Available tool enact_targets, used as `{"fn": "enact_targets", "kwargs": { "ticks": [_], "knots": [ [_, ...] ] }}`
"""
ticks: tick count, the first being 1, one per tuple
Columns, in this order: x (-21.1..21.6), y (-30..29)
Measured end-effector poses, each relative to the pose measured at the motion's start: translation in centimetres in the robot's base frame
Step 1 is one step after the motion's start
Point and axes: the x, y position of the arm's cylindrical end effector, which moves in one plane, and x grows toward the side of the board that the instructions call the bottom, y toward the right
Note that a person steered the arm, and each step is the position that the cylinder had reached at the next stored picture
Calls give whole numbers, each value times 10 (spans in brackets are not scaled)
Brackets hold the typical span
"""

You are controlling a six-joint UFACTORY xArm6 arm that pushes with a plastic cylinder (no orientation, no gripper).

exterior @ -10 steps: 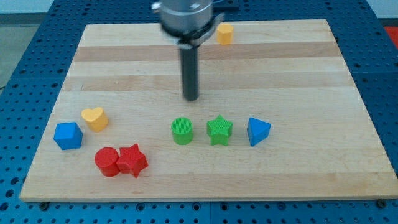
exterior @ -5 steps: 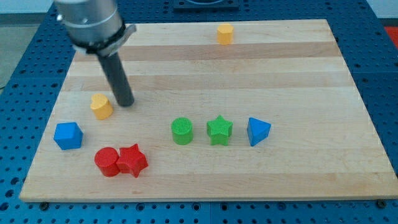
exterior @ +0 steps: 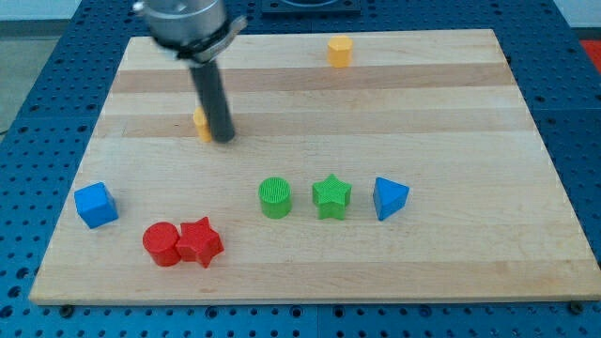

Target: Place the yellow heart to the left of the yellow hexagon

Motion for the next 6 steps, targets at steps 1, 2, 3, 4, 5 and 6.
{"fn": "enact_targets", "kwargs": {
  "ticks": [1,2,3,4,5,6],
  "knots": [
    [21,18],
    [42,-34],
    [-13,-41],
    [-43,49],
    [-60,116],
    [-111,149]
  ]
}}
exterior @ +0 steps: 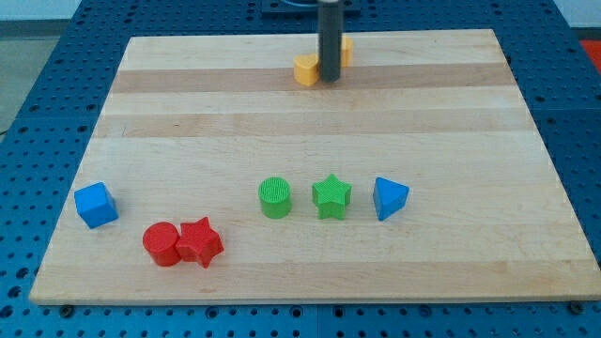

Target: Place the yellow heart to the left of the yellow hexagon

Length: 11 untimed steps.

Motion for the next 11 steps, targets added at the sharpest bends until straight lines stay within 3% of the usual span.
{"fn": "enact_targets", "kwargs": {
  "ticks": [1,2,4,5,7,9,11],
  "knots": [
    [-3,5],
    [24,5],
    [6,-41],
    [28,-56],
    [20,-105],
    [-23,-68],
    [-24,-65]
  ]
}}
